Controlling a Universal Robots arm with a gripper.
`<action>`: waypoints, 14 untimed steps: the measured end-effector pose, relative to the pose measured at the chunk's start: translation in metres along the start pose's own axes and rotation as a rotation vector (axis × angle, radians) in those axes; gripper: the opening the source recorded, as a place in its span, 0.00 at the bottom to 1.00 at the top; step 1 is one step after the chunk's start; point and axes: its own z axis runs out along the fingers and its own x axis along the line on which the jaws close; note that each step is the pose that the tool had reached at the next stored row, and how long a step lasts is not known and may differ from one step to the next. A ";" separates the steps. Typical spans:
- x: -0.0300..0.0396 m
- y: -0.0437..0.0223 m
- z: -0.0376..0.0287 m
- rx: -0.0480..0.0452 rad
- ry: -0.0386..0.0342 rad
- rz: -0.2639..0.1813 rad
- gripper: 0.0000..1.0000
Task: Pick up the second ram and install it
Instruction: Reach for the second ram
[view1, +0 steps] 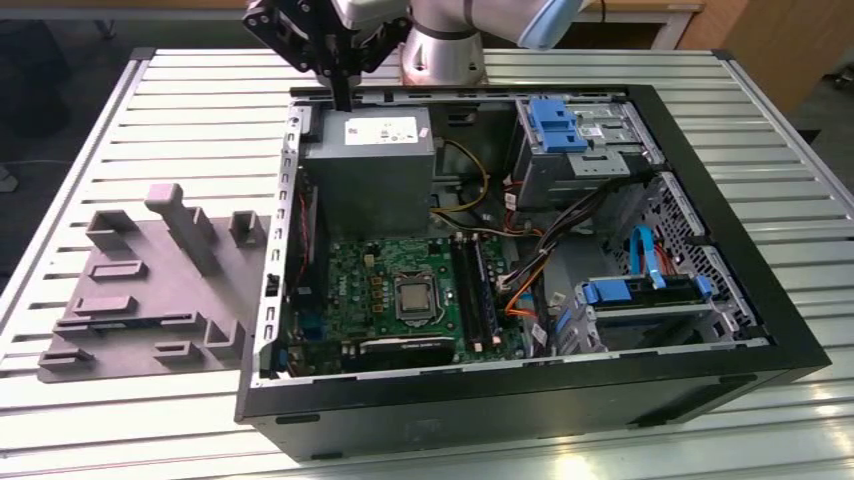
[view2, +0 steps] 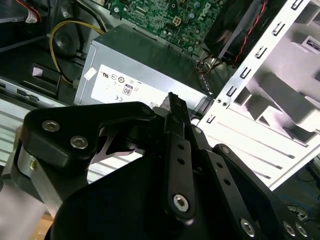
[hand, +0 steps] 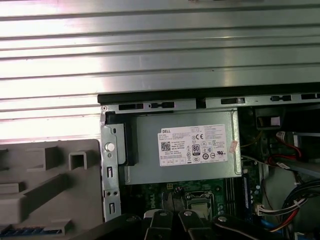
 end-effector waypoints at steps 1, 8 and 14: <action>0.0005 0.0000 0.0000 0.0001 0.0000 0.000 0.11; 0.0039 -0.0003 -0.0001 -0.0001 0.0000 0.000 0.11; 0.0070 -0.0005 -0.0002 -0.0001 0.0000 0.000 0.11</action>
